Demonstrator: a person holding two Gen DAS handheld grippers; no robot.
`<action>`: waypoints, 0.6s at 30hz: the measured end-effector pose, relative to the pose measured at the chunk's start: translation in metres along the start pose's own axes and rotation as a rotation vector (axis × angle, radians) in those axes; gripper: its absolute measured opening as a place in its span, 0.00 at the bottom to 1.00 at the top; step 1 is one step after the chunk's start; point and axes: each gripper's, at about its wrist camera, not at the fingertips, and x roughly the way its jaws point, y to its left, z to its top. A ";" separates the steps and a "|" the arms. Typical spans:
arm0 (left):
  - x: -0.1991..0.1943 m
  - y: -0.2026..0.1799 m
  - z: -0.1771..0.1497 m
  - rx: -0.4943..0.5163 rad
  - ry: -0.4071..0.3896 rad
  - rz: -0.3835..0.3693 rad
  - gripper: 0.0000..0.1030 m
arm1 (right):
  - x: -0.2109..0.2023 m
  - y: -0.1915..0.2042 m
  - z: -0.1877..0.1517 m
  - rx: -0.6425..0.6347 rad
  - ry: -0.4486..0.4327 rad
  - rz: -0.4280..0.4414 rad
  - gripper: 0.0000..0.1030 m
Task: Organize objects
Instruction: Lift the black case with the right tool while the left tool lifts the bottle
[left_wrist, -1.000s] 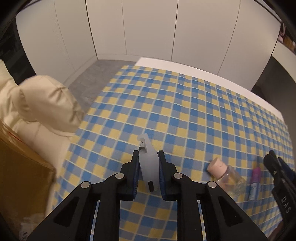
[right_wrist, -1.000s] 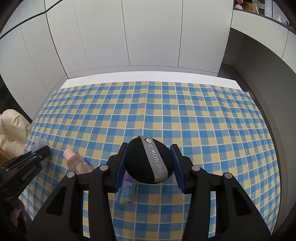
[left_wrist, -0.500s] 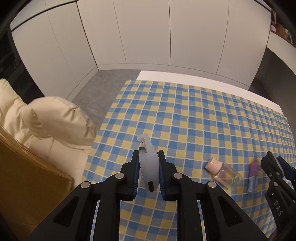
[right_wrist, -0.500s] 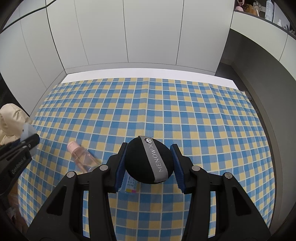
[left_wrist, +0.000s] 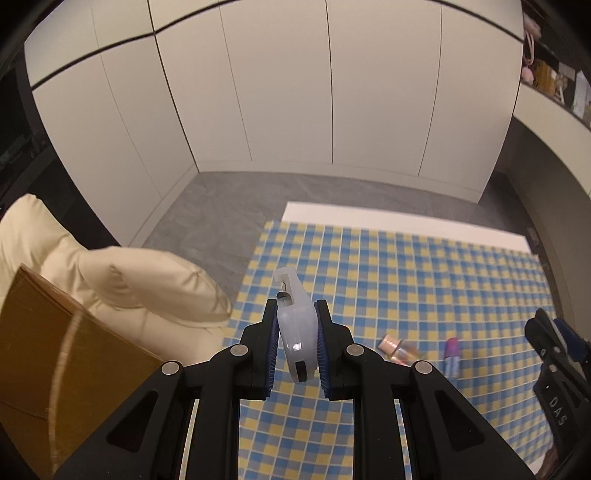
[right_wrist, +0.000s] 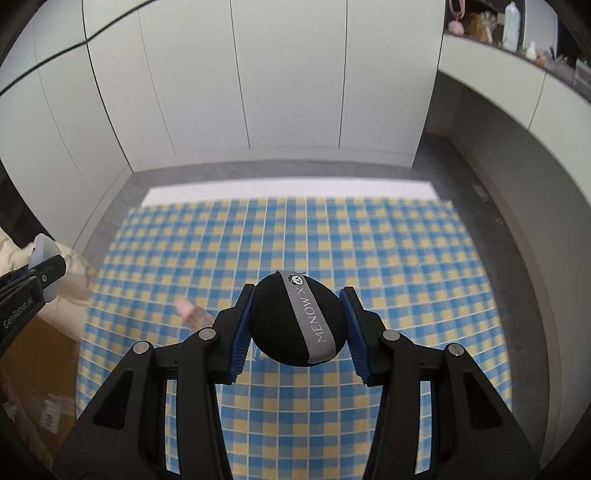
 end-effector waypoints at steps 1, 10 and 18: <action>-0.007 0.002 0.003 -0.001 -0.006 -0.003 0.18 | -0.011 0.000 0.006 0.000 -0.012 -0.001 0.46; -0.087 0.017 0.027 0.002 -0.060 -0.035 0.18 | -0.093 0.002 0.046 -0.020 -0.104 -0.026 0.46; -0.148 0.033 0.046 -0.018 -0.116 -0.060 0.18 | -0.169 0.008 0.075 -0.015 -0.175 -0.014 0.46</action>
